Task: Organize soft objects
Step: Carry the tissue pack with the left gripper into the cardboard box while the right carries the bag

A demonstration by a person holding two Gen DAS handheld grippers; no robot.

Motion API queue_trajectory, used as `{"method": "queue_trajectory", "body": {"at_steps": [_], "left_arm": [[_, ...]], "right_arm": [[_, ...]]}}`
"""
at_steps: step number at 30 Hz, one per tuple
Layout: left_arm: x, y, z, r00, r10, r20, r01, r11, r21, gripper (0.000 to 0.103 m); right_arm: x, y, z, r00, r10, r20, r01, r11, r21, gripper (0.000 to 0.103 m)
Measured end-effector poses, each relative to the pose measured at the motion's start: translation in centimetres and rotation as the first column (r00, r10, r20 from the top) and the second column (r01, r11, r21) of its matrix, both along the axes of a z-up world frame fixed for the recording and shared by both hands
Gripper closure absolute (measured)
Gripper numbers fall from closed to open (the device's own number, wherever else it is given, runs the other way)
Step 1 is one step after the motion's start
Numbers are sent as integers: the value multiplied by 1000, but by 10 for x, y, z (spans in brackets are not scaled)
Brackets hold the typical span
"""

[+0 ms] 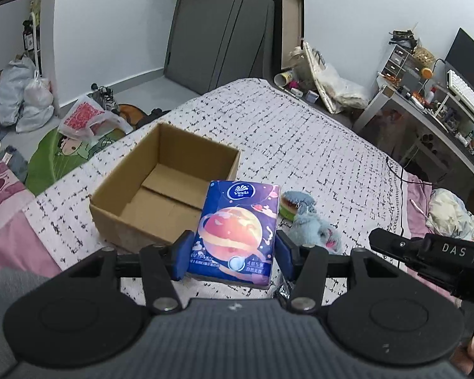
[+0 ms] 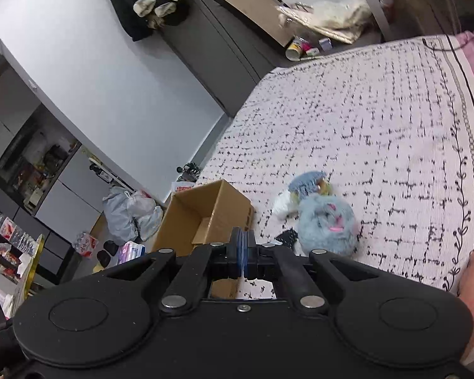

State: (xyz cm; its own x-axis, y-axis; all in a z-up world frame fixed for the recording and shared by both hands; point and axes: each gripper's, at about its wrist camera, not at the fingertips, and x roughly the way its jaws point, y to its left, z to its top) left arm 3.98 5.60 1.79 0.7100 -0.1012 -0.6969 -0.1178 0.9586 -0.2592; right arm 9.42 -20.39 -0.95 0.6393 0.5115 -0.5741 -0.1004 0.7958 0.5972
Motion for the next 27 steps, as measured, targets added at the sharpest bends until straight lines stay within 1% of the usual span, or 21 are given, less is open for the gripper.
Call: {"method": "queue_trajectory", "body": {"at_steps": [5,14,19,27], "left_arm": [[0,4,4,1000,-10,14,10,1000,-5,50],[4,19,9,1000,3,29,-3,1000,-10,50],[13,30,12,999,14,32,-14,1000,-18,50],[36,47,14,999,18,33,-17,1000,-24,50]], "right_arm": [[3,5,11,1000,8,25,-7,1000,-20,102],[18,21,37,996,44,82,-42,999,-33,102],[28,33,47,991,74,108,-71,997,-31,102],[45,56,53,986,111,123,-107,994,-34,102]]}}
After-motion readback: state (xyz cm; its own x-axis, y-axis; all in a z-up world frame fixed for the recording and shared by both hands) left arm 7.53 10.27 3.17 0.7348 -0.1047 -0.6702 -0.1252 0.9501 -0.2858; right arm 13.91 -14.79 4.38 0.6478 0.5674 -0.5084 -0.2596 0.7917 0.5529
